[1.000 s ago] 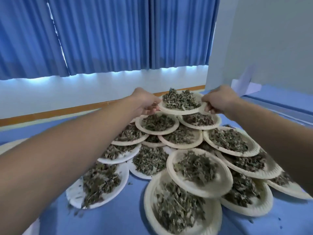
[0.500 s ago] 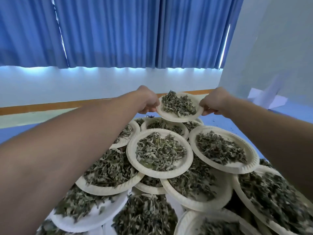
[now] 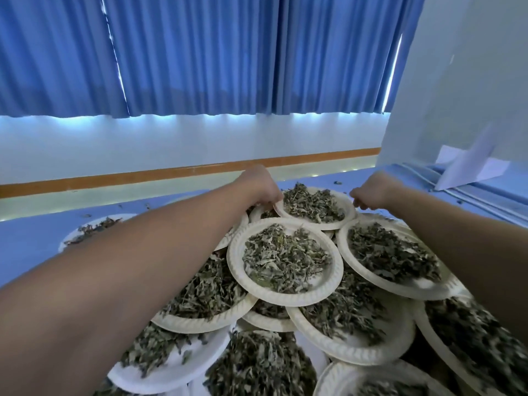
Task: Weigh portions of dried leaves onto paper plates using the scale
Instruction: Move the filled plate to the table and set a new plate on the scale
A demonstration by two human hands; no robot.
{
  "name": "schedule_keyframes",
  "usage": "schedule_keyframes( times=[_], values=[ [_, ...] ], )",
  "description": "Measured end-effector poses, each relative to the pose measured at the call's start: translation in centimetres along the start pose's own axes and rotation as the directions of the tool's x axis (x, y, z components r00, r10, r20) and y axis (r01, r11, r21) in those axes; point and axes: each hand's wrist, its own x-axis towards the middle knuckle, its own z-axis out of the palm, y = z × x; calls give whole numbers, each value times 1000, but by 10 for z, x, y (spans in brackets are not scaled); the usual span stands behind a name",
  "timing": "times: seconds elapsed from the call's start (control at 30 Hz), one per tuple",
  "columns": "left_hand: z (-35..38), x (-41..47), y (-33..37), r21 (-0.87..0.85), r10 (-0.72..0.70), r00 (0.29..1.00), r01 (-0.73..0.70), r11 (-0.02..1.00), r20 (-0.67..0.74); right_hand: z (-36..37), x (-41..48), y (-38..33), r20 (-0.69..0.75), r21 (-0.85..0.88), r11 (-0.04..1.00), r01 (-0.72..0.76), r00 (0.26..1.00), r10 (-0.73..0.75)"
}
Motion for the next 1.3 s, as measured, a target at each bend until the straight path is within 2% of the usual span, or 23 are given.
schedule_keyframes(
  times=[0.13,0.2,0.33,0.47,0.57,0.77,0.87,0.97,1.03,1.3],
  values=[
    [-13,-12,1,-27,69,990,-73,997,-120,-17,-30,-16,-181,-61,993,103,977,-112],
    [-28,-25,2,-73,133,983,-143,987,-126,-25,-51,-32,-205,-65,977,202,956,-211],
    [-58,-75,-10,-79,279,951,-291,953,-136,-18,-109,-87,-156,3,895,446,884,-440],
    [-93,-143,-44,128,322,947,-317,940,-21,15,-179,-149,-14,-8,781,625,781,-625],
    [-128,-201,-93,286,269,963,-258,923,3,41,-233,-195,47,6,680,733,679,-732],
    [-193,-319,-206,334,122,988,-84,939,-94,96,-343,-274,111,152,438,886,425,-898],
    [-203,-369,-256,395,110,975,-27,919,-191,128,-385,-298,171,76,319,945,303,-937],
    [-200,-407,-296,409,168,964,-71,910,-207,152,-411,-302,245,-92,191,977,208,-947],
    [-195,-422,-315,423,209,964,-122,898,-164,163,-419,-301,313,-165,144,976,191,-930],
    [-171,-426,-340,331,336,933,-281,901,-124,167,-417,-301,388,-198,160,967,228,-893]
  ],
)
